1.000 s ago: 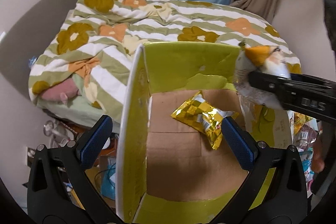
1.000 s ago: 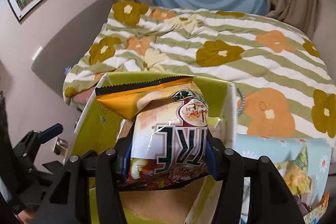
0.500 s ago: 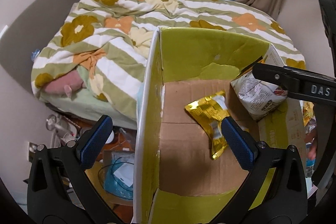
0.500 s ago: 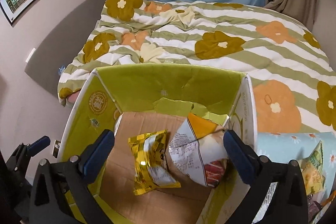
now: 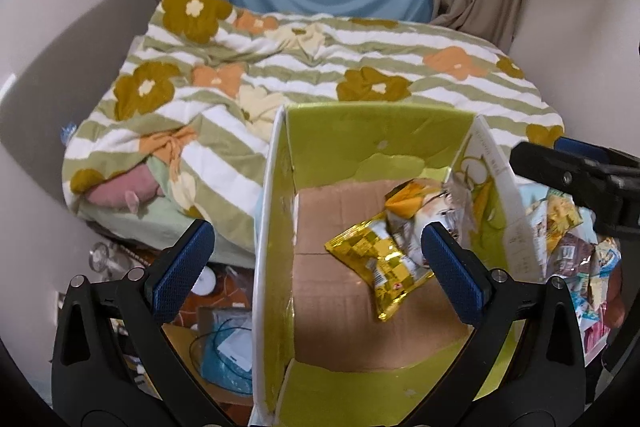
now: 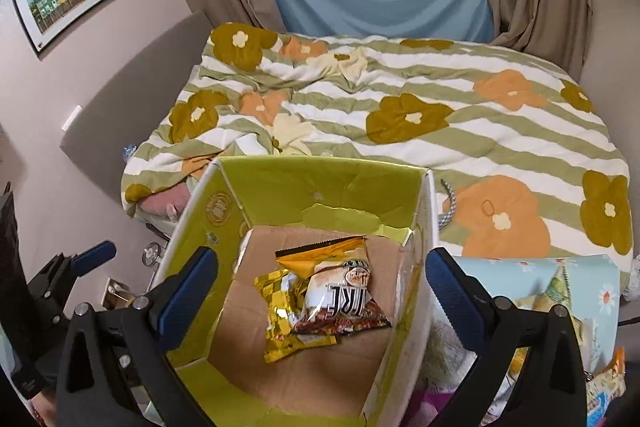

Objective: Organize snacks
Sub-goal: 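Carry both bags over the yellow box and open both grippers to drop them, then grasp the white-red bag with the left gripper while the right gripper grasps the blue bag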

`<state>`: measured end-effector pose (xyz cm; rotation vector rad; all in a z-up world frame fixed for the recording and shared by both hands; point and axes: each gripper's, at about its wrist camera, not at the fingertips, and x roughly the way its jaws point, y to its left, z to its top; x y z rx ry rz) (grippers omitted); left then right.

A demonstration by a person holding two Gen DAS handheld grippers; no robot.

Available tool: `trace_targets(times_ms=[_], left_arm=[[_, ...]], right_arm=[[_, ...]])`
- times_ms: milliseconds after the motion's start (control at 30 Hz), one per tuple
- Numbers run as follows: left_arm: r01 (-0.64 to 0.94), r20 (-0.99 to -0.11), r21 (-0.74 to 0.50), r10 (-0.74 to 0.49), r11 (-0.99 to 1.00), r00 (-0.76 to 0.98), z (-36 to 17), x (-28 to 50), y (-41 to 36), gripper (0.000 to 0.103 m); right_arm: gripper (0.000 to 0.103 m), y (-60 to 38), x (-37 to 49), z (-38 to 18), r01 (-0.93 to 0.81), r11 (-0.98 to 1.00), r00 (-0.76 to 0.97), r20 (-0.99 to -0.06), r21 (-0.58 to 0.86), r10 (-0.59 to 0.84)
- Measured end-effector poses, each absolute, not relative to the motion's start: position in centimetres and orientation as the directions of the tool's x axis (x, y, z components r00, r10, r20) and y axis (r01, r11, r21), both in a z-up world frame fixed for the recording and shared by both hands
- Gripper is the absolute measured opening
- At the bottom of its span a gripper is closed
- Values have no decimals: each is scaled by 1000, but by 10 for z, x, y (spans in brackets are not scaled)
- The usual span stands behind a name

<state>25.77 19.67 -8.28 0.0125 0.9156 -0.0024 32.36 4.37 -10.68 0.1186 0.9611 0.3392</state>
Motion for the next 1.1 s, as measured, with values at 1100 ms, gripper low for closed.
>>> trace_targets(times_ms=[1100], left_arm=[[75, -791, -41, -78, 996, 607, -104, 116, -77, 103]], right_arm=[[103, -239, 132, -92, -140, 972, 627, -743, 188, 234]])
